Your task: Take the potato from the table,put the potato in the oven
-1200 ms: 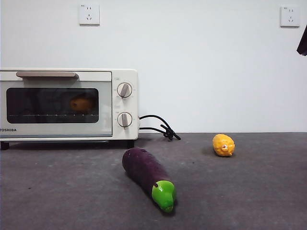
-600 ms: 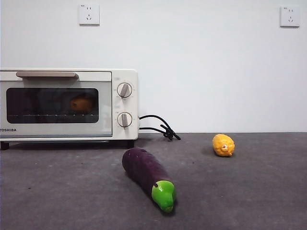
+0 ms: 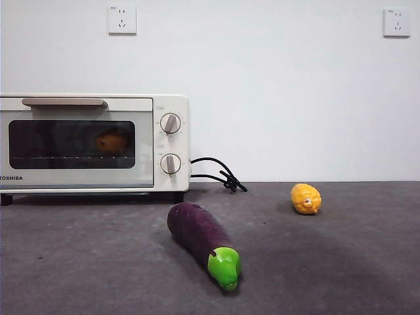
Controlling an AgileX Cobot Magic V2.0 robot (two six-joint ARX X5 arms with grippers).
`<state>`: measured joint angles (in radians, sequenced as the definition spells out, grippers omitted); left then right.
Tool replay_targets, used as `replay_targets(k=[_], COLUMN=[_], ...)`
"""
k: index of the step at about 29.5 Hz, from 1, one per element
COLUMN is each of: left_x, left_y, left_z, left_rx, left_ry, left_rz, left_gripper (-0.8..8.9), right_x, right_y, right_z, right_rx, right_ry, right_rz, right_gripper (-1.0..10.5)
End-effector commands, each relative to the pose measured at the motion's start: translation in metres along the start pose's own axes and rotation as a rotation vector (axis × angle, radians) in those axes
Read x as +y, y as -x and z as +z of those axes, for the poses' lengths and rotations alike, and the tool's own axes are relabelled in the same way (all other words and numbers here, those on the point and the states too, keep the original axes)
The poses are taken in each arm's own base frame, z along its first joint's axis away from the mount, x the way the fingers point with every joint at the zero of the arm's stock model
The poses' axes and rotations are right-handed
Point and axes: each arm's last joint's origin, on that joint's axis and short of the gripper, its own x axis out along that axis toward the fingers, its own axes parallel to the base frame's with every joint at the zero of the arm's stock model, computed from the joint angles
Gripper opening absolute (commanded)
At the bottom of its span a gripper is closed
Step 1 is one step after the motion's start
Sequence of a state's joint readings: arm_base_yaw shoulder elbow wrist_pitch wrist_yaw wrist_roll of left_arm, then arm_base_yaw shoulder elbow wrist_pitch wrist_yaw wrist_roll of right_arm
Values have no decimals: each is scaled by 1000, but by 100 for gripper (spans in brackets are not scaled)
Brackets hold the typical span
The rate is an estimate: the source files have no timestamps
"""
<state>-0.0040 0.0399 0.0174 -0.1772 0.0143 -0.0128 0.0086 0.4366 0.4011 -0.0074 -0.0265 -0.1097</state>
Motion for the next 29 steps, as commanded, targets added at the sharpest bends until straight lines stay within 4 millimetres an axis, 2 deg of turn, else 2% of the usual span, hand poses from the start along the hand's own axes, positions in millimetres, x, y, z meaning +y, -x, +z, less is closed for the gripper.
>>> replay_targets(k=[1,8,18,29], left_x=[0,0,0,0], left_y=[-1,-1,-1,-1], left_z=[-2,-2,-3,-3], left_rx=[-2,3,4,5], left_ry=[10,10,10,10], left_rz=[-8,-8,-8,-8], left_gripper=[-4,-4,-4,-4], right_x=[-1,1,7,8], right_y=[2,9,19,23], right_z=[-22,-55,-94,-107], right_rx=[32,57,4,72], right_ry=[-4,-4,-28,-92], right_rz=[-22,-42,-41,-37], right_gripper=[32,32,32,32])
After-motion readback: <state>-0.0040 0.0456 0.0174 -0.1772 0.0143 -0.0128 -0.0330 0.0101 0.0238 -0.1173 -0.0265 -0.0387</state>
